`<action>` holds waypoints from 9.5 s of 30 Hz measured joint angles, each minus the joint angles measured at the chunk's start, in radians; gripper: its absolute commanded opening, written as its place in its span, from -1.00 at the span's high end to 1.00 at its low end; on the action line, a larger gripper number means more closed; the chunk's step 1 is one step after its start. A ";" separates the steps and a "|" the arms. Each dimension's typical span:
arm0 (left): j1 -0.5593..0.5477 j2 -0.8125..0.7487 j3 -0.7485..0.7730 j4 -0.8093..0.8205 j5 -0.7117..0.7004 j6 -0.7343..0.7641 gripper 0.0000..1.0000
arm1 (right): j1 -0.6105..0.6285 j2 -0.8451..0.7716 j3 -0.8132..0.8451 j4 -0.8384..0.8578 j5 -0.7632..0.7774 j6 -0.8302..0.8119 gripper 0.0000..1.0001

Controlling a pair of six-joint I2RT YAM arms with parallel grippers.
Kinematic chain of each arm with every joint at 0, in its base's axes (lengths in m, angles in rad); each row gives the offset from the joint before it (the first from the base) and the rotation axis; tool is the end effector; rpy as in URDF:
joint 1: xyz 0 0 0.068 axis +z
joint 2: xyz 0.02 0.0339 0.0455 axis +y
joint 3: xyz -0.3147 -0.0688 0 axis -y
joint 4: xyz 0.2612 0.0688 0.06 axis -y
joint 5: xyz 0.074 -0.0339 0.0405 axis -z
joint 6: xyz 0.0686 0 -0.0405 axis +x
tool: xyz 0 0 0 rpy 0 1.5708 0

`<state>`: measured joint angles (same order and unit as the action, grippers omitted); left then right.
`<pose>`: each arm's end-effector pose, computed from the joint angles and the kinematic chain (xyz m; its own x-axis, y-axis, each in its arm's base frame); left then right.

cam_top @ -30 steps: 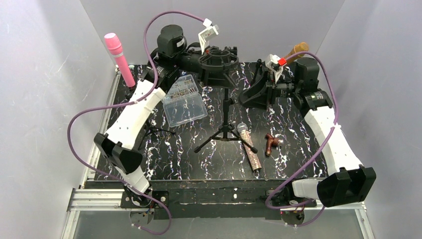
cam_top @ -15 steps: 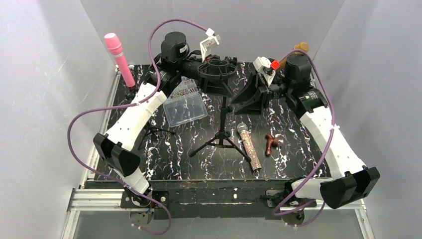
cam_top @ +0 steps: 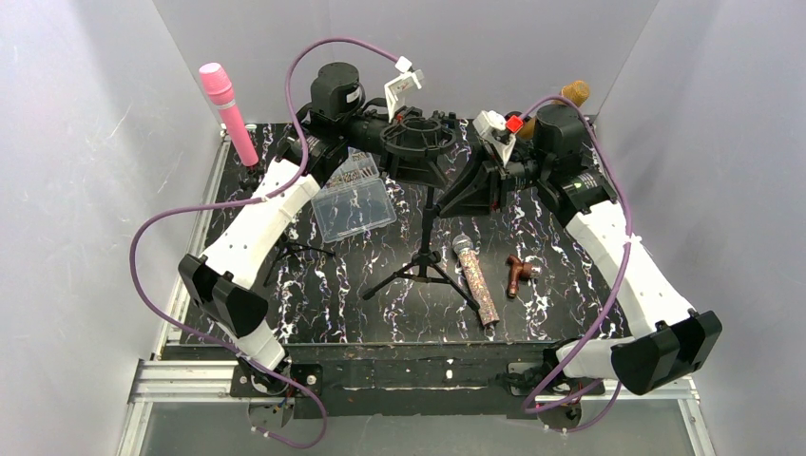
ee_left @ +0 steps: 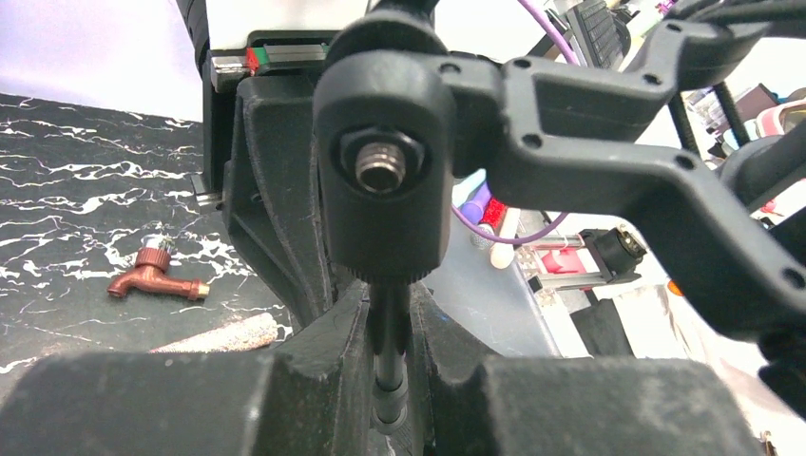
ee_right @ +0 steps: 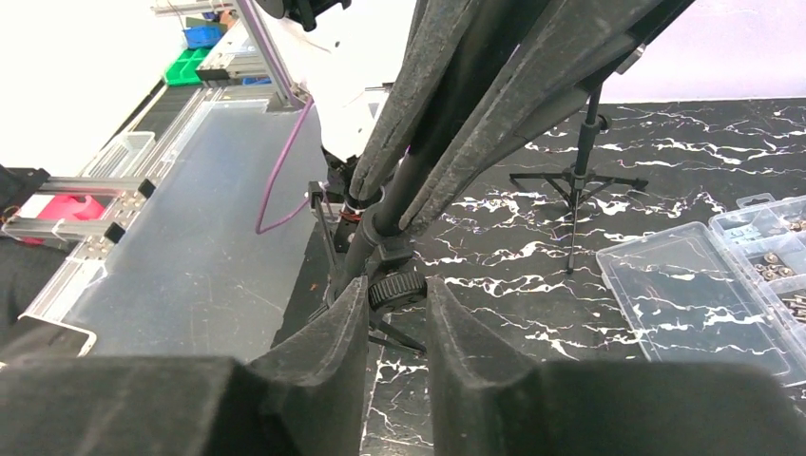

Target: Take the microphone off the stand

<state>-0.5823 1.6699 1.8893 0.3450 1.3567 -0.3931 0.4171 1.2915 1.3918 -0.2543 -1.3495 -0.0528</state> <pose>0.2704 -0.2583 0.5894 0.1038 -0.1658 -0.9807 0.9160 -0.3682 0.1592 0.2244 0.1726 0.4882 -0.0888 -0.0520 -0.9947 -0.9764 -0.1929 0.0973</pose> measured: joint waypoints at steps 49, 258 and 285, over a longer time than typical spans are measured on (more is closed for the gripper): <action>-0.020 0.015 0.189 -0.208 -0.190 0.200 1.00 | 0.070 0.032 -0.168 0.368 0.027 0.394 0.03; -0.138 -0.007 0.309 -0.806 -0.904 0.962 -0.45 | -0.016 0.083 -0.108 0.237 0.130 0.459 0.97; -0.148 0.030 0.299 -0.744 -0.850 0.850 1.00 | -0.013 0.048 -0.115 0.180 0.156 0.369 0.97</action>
<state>-0.7307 1.6997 2.1887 -0.3988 0.5068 0.4568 0.4038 1.3399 1.2770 -0.0746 -1.1938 0.3161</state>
